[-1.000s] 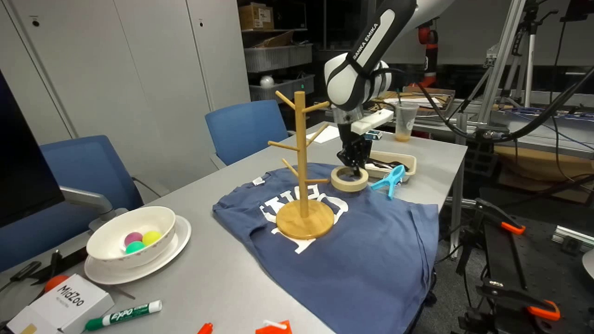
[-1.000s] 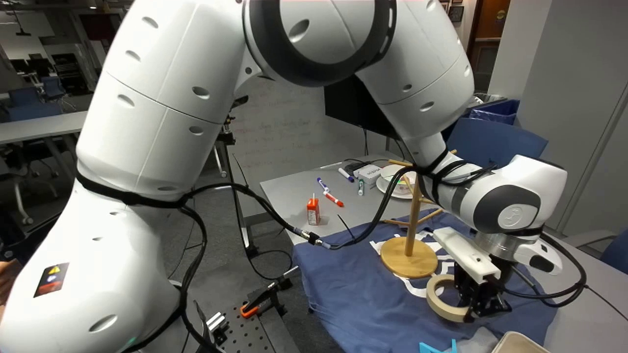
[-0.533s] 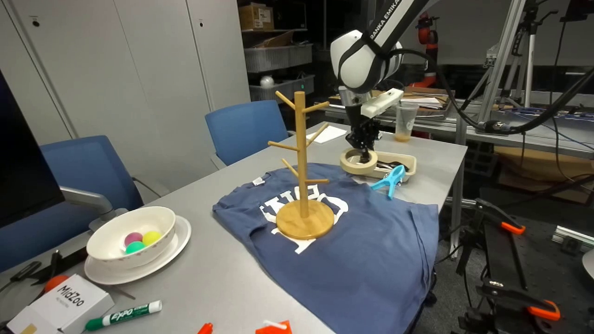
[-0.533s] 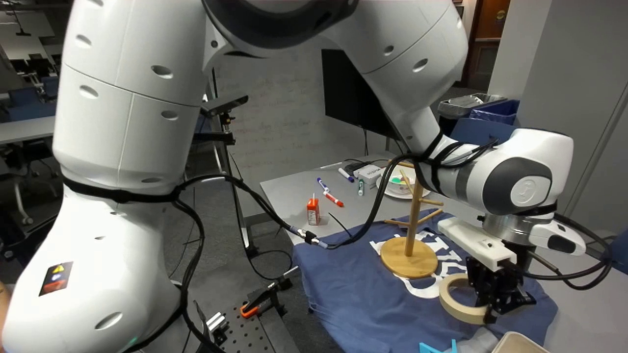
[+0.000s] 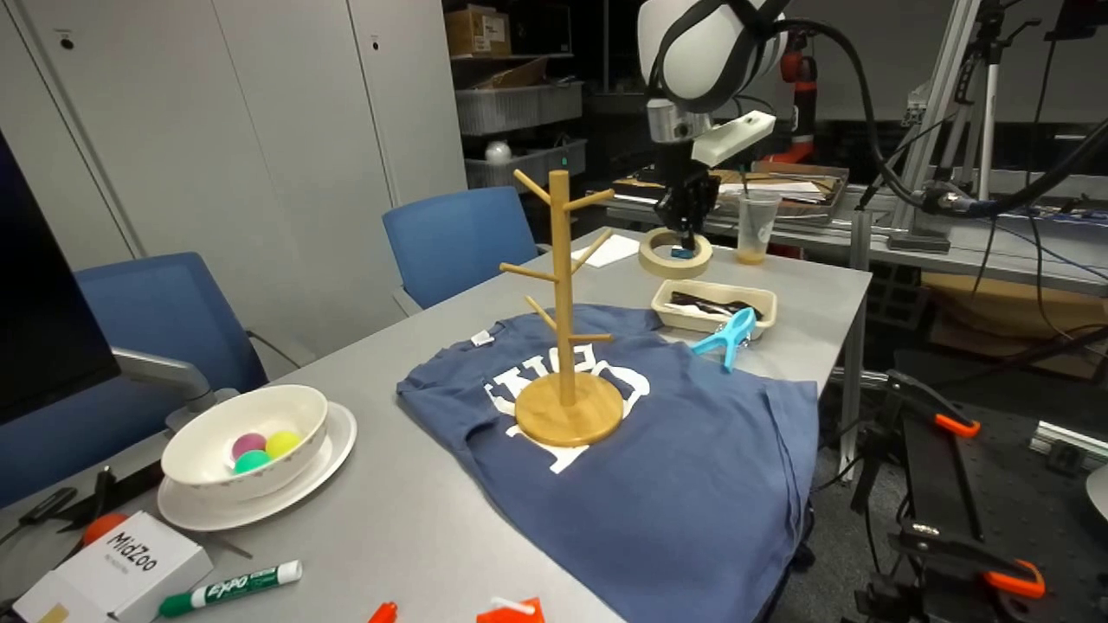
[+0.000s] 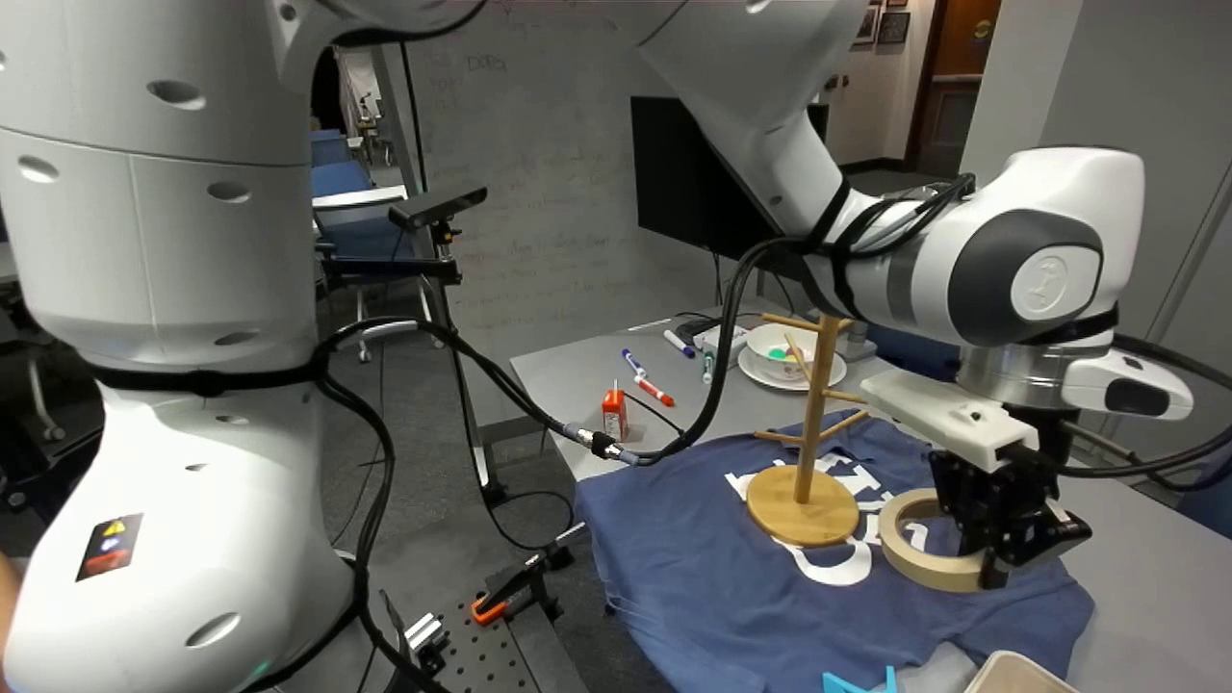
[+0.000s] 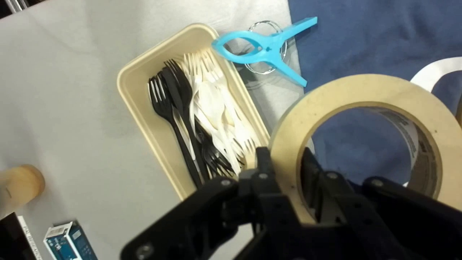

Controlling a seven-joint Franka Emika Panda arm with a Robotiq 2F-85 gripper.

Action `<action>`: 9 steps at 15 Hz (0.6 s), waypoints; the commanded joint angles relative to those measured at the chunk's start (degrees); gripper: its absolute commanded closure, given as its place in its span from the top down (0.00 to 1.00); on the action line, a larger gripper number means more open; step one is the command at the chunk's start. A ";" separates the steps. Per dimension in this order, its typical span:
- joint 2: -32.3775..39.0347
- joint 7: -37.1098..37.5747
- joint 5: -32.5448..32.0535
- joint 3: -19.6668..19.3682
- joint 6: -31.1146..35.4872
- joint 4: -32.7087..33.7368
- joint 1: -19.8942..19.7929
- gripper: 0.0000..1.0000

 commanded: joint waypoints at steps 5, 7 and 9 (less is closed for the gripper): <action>-12.82 -0.36 -2.32 0.33 -0.46 -7.39 -0.38 0.06; -16.18 -0.06 -2.96 0.59 -0.24 -9.40 -0.47 0.06; -19.89 -0.08 -3.57 1.02 0.41 -11.71 -0.65 0.06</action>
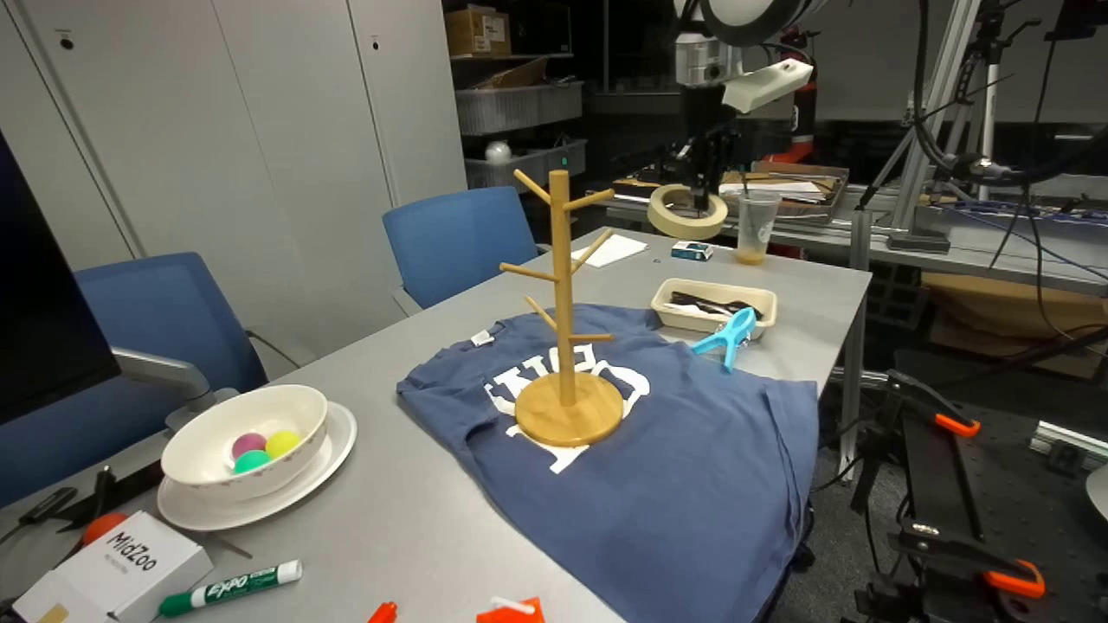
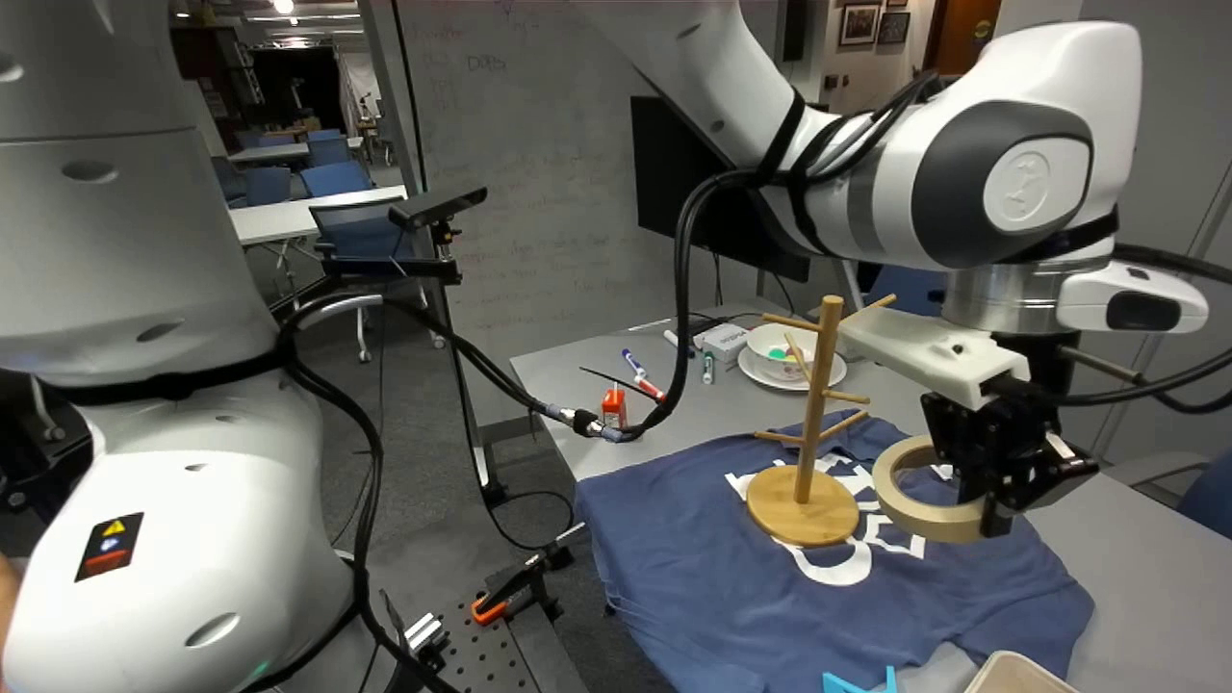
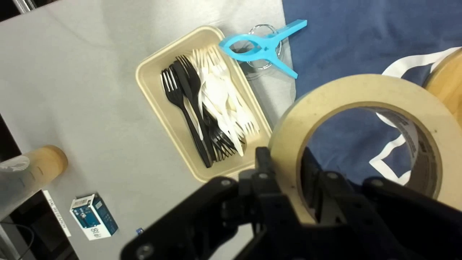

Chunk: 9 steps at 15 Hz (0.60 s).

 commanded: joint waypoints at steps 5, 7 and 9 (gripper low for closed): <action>-15.30 -0.37 -0.82 2.59 4.28 -10.10 -0.94 0.06; -17.56 -1.04 0.30 3.03 7.29 -11.90 -0.99 0.06; -19.14 -1.79 1.08 3.35 10.10 -13.41 -0.96 0.06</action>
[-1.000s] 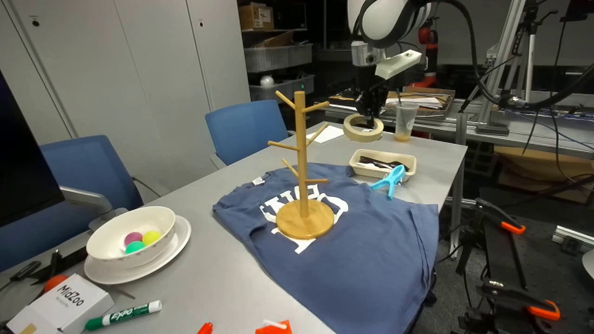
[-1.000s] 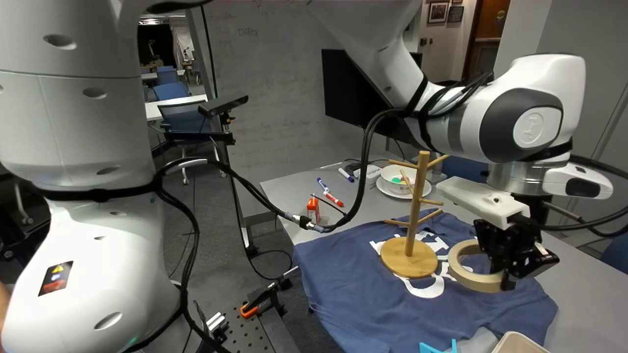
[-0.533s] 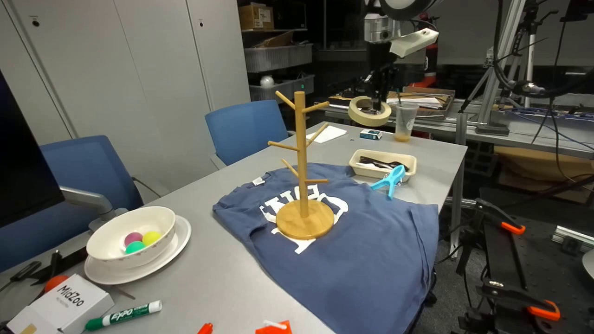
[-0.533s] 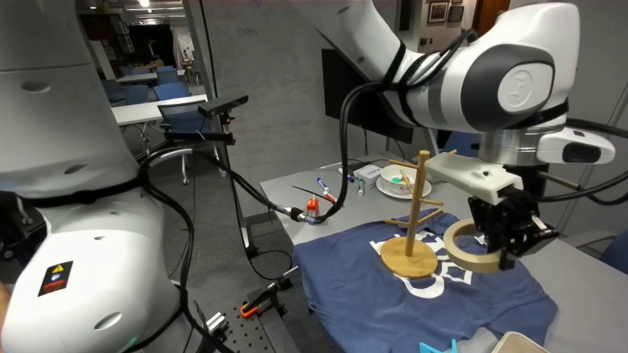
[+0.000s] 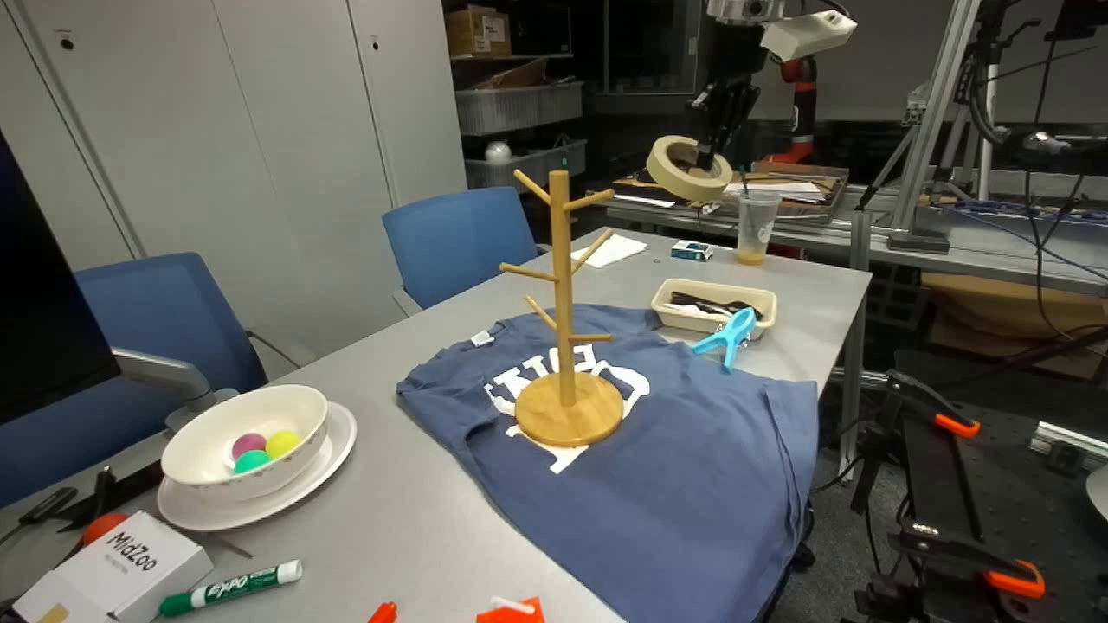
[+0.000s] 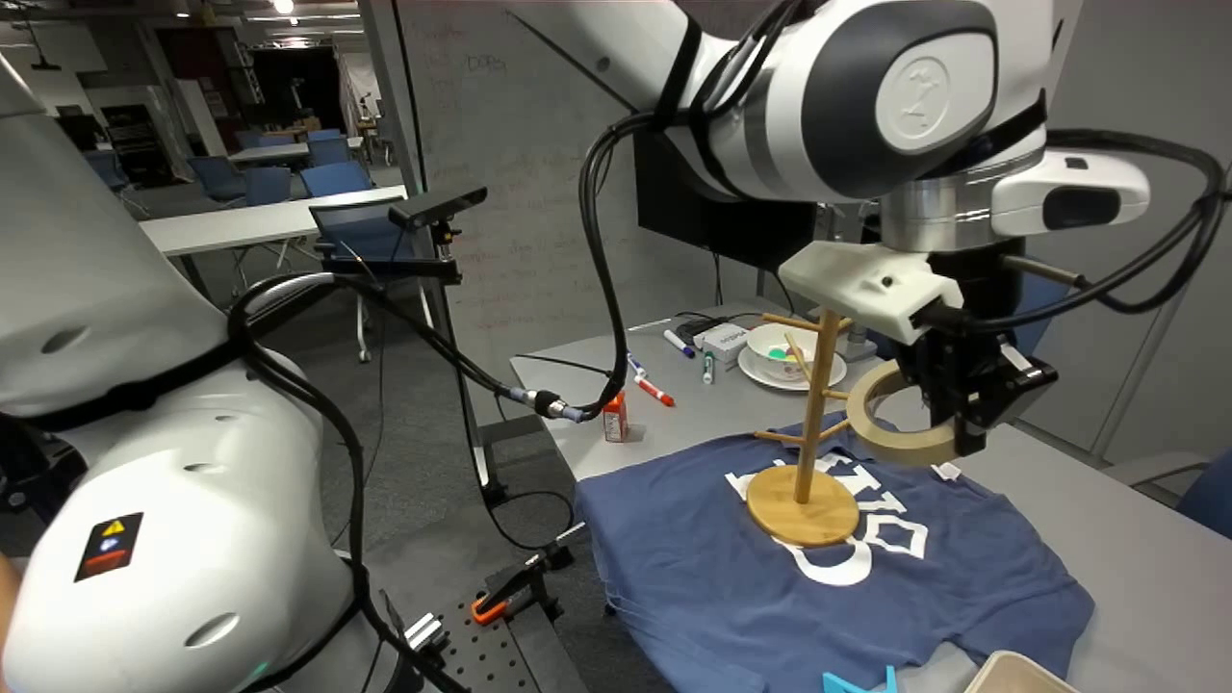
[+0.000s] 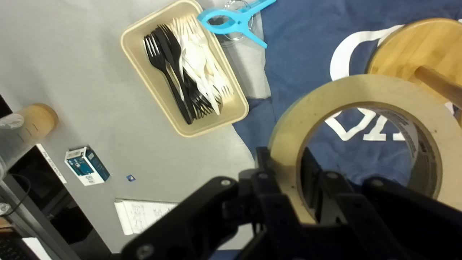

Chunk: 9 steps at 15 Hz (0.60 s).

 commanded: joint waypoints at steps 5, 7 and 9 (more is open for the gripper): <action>-6.36 -5.72 5.81 1.03 11.42 -6.91 -0.12 0.06; -6.80 -8.12 8.34 0.73 13.74 -7.89 0.44 0.06; -7.10 -11.24 11.49 0.26 15.56 -8.62 1.37 0.06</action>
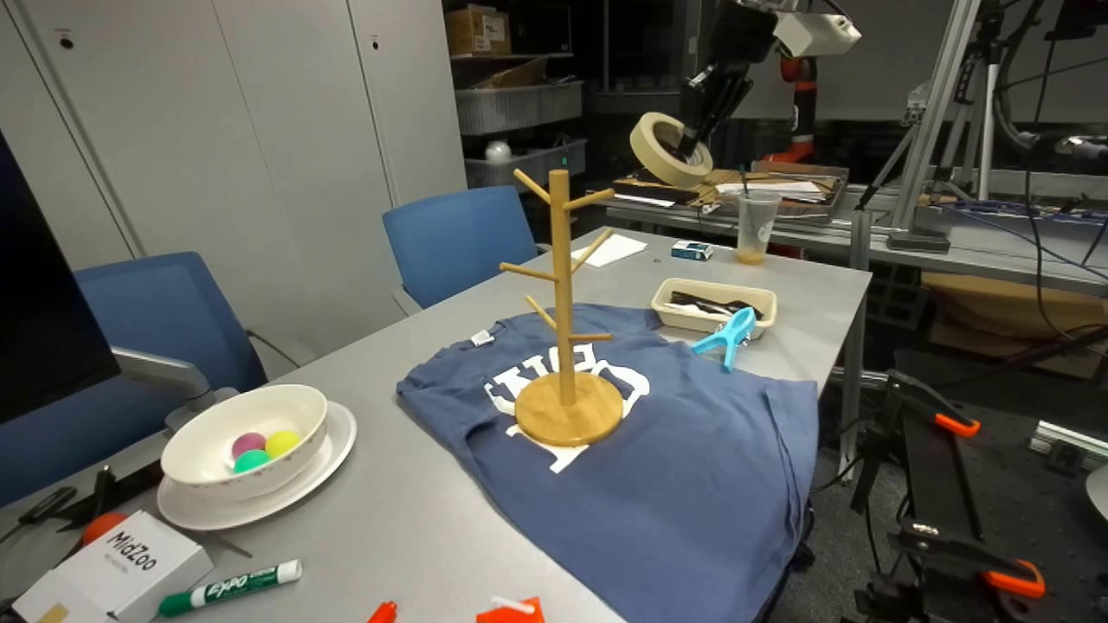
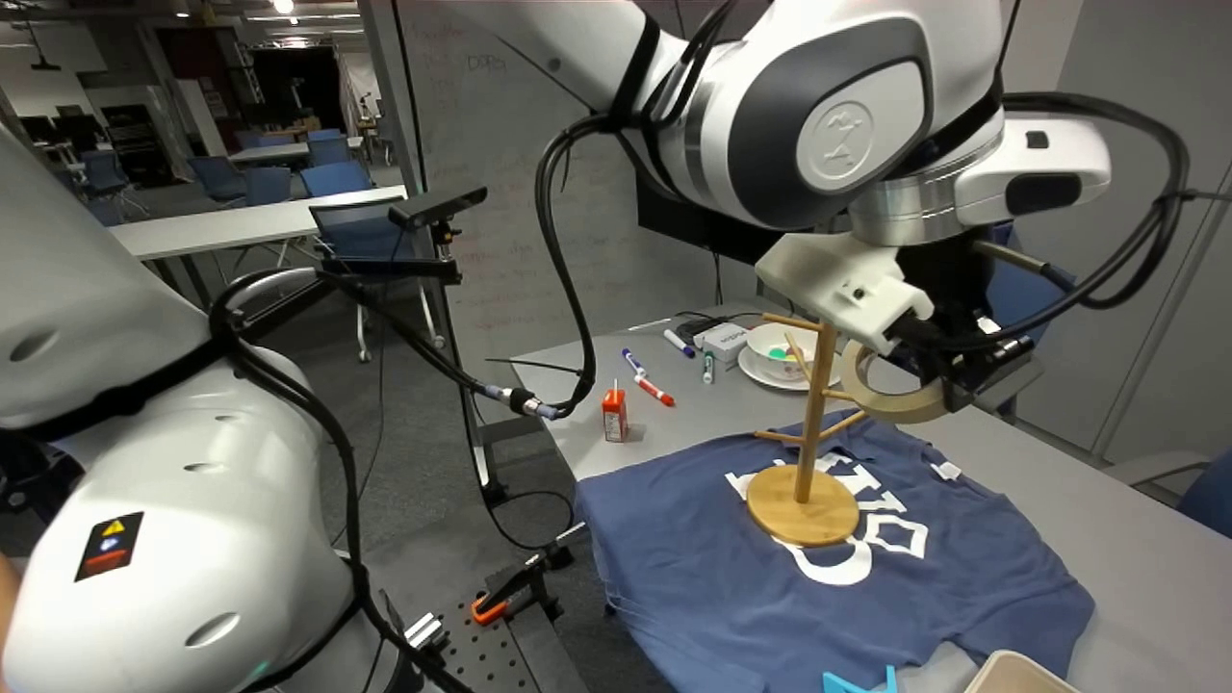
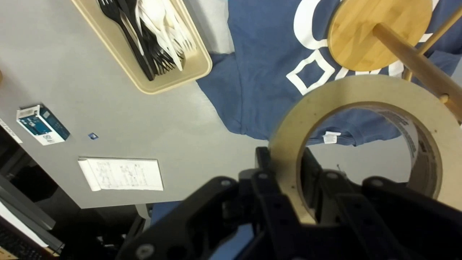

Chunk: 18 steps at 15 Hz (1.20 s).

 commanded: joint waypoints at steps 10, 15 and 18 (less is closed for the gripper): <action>-0.96 -7.26 6.40 0.65 1.41 -1.90 0.48 0.22; -3.18 -7.30 6.48 1.43 2.74 -3.21 1.06 0.06; -5.23 -7.97 6.81 2.15 3.30 -4.07 1.66 0.06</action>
